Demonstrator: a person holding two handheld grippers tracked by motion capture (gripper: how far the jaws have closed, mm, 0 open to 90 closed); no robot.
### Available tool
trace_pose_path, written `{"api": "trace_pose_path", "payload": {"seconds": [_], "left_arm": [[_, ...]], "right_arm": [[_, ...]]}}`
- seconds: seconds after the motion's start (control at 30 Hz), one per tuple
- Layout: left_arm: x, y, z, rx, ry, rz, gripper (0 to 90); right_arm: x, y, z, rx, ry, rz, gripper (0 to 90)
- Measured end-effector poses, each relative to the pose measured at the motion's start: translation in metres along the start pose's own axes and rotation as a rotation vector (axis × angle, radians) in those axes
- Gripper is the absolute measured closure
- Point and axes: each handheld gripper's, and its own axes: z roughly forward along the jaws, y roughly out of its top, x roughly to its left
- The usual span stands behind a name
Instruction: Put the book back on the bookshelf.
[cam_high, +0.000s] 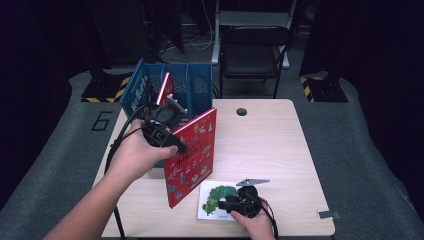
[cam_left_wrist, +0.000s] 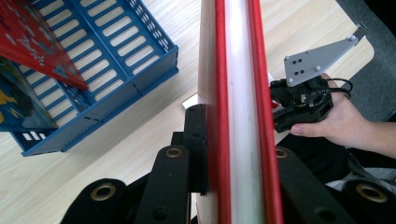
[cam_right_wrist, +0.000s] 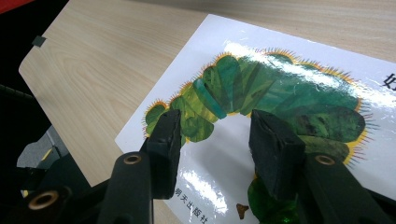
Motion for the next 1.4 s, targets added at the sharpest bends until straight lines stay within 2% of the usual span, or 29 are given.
{"api": "trace_pose_path", "payload": {"seconds": [0.03,0.13,0.47,0.63,0.8,1.03,1.23,1.4], "left_arm": [[0.001,0.000,-0.001,-0.003,0.003,-0.002,79.4],[0.002,0.001,-0.003,-0.003,0.002,-0.007,79.4],[0.006,0.005,-0.018,-0.007,0.017,-0.021,79.4],[0.012,0.007,-0.026,-0.016,0.033,-0.043,79.4],[0.017,0.010,-0.027,-0.014,0.030,-0.067,79.4],[0.027,0.016,-0.025,-0.013,0.045,-0.107,79.4],[0.034,0.019,-0.026,-0.012,0.064,-0.120,79.4],[0.041,0.021,-0.026,-0.009,0.064,-0.149,79.4]], "right_arm": [[0.001,0.000,0.000,0.000,0.001,0.015,53.7],[-0.001,-0.001,0.000,-0.006,0.011,0.015,53.7],[-0.002,-0.002,0.000,-0.017,0.008,-0.001,53.8],[-0.002,-0.002,0.000,-0.022,0.005,-0.003,53.8],[-0.002,-0.002,0.000,-0.017,0.007,0.004,53.8],[-0.001,-0.002,0.000,-0.015,0.007,0.017,53.8],[-0.001,-0.002,0.000,-0.015,0.006,0.016,53.8],[-0.001,-0.002,0.000,-0.017,0.006,0.018,53.9]]}}
